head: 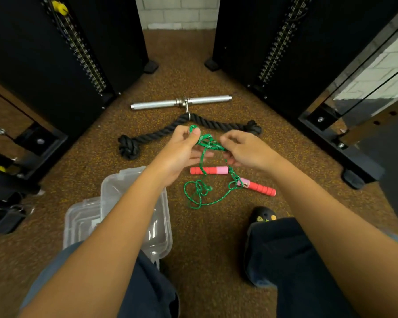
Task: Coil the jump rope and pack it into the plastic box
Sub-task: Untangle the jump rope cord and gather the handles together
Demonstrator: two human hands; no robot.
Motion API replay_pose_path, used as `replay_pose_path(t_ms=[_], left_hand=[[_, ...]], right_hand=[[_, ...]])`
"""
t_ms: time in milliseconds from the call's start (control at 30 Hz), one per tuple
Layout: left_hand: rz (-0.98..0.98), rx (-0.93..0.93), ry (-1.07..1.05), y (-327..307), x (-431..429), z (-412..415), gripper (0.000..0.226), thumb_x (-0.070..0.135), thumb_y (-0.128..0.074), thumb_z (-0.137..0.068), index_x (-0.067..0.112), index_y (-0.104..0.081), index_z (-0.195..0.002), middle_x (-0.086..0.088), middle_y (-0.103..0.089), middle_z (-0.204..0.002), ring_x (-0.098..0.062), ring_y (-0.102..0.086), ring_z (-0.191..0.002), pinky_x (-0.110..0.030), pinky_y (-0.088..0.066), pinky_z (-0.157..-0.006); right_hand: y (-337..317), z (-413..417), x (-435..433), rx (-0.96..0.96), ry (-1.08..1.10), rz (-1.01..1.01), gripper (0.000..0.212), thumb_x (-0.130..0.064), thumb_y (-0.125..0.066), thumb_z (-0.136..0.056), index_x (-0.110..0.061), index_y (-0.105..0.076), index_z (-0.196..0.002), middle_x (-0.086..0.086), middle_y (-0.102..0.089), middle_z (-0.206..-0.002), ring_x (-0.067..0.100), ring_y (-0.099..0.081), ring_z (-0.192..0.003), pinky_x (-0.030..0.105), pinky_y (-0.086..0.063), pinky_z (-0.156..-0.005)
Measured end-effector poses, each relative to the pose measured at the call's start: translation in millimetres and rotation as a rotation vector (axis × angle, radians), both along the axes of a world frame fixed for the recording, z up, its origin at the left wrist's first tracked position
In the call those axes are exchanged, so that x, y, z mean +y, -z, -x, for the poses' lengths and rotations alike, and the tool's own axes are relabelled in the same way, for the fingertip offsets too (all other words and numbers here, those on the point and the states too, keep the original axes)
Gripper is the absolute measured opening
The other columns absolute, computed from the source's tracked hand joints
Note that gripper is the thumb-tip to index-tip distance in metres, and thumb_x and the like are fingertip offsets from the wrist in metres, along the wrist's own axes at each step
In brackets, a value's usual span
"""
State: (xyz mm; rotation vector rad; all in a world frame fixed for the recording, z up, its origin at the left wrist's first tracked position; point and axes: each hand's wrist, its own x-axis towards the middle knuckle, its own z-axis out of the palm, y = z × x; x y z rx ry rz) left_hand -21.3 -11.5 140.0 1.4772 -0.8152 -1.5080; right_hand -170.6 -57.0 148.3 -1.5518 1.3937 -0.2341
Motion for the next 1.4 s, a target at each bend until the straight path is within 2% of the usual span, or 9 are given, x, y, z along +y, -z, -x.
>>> replay_pose_path(t_ms=[67,133,300,467,600,867,1067,1200,1400], left_hand=[[-0.023,0.046,0.014,0,0,-1,0.012,0.031,-0.039,-0.097,0.019,-0.039,-0.095,-0.010,-0.059,-0.103,-0.013,-0.066,-0.070,-0.027,-0.055,-0.071],[-0.043,0.099,0.001,2,0,-3,0.012,0.031,-0.042,-0.096,0.019,-0.041,-0.092,-0.009,-0.054,-0.098,-0.008,-0.059,-0.059,-0.022,-0.052,-0.059],[-0.030,0.154,0.063,0,3,-6,0.024,0.039,-0.047,-0.090,0.016,-0.054,-0.092,0.002,-0.049,-0.072,-0.004,-0.040,-0.051,-0.017,-0.037,-0.049],[0.151,-0.613,0.267,1,4,-24,0.026,0.040,-0.059,-0.084,0.015,-0.067,-0.089,0.001,-0.050,-0.072,-0.010,-0.044,-0.066,-0.028,-0.033,-0.063],[0.109,-0.800,0.177,1,3,-40,0.038,0.042,-0.049,-0.090,0.013,-0.066,-0.073,0.002,-0.036,-0.054,-0.012,-0.033,-0.050,-0.031,-0.023,-0.052],[0.088,-0.882,0.176,4,-2,-47,0.046,0.036,-0.041,-0.095,-0.004,-0.059,-0.080,0.003,-0.055,-0.070,-0.012,-0.040,-0.053,-0.028,-0.028,-0.049],[0.297,-0.593,0.107,6,-1,-25,0.012,0.030,-0.060,-0.086,0.019,-0.063,-0.090,0.000,-0.059,-0.100,-0.010,-0.057,-0.091,-0.025,-0.045,-0.086],[0.401,-0.555,0.219,-1,3,-12,0.013,0.030,-0.072,-0.074,0.020,-0.068,-0.081,0.007,-0.062,-0.083,0.000,-0.055,-0.071,-0.013,-0.044,-0.068],[0.348,-0.593,0.299,3,6,-5,0.010,0.025,-0.070,-0.078,0.016,-0.065,-0.080,0.008,-0.064,-0.074,-0.009,-0.060,-0.070,-0.020,-0.048,-0.068]], right_hand=[[0,6,2,0.132,-0.127,0.101,0.044,-0.049,-0.031,-0.095,-0.020,-0.054,-0.118,0.007,-0.058,-0.107,0.025,-0.053,-0.108,0.037,-0.043,-0.097],[-5,8,6,0.134,-0.243,0.160,0.043,-0.052,-0.035,-0.092,-0.026,-0.053,-0.121,0.010,-0.046,-0.121,0.025,-0.040,-0.122,0.040,-0.032,-0.107],[-7,-1,12,-0.056,-0.335,0.238,0.014,-0.033,-0.062,-0.085,-0.020,-0.062,-0.083,-0.004,-0.059,-0.087,0.010,-0.054,-0.083,0.024,-0.040,-0.075],[-12,5,3,-0.036,-0.286,0.208,0.013,-0.027,-0.055,-0.091,-0.017,-0.059,-0.083,0.001,-0.069,-0.080,0.007,-0.063,-0.072,0.021,-0.047,-0.071],[-8,16,-11,0.035,-0.205,0.198,0.013,-0.028,-0.044,-0.096,-0.018,-0.050,-0.090,-0.004,-0.060,-0.079,0.002,-0.057,-0.067,0.011,-0.044,-0.055],[-5,20,-20,-0.013,-0.120,0.023,0.018,-0.031,-0.047,-0.094,-0.018,-0.059,-0.089,0.015,-0.055,-0.083,0.024,-0.050,-0.065,0.031,-0.041,-0.060],[-11,10,-14,-0.286,-0.075,-0.182,0.015,-0.020,-0.050,-0.093,-0.016,-0.061,-0.084,-0.005,-0.062,-0.076,0.011,-0.057,-0.068,0.021,-0.047,-0.061],[-13,8,-12,-0.385,-0.015,-0.247,0.013,-0.017,-0.051,-0.092,-0.012,-0.061,-0.086,0.000,-0.064,-0.080,0.012,-0.060,-0.070,0.018,-0.052,-0.057],[-14,8,-13,-0.474,0.023,-0.356,0.014,-0.019,-0.053,-0.091,-0.010,-0.063,-0.088,0.004,-0.065,-0.088,0.016,-0.061,-0.086,0.026,-0.058,-0.070]])
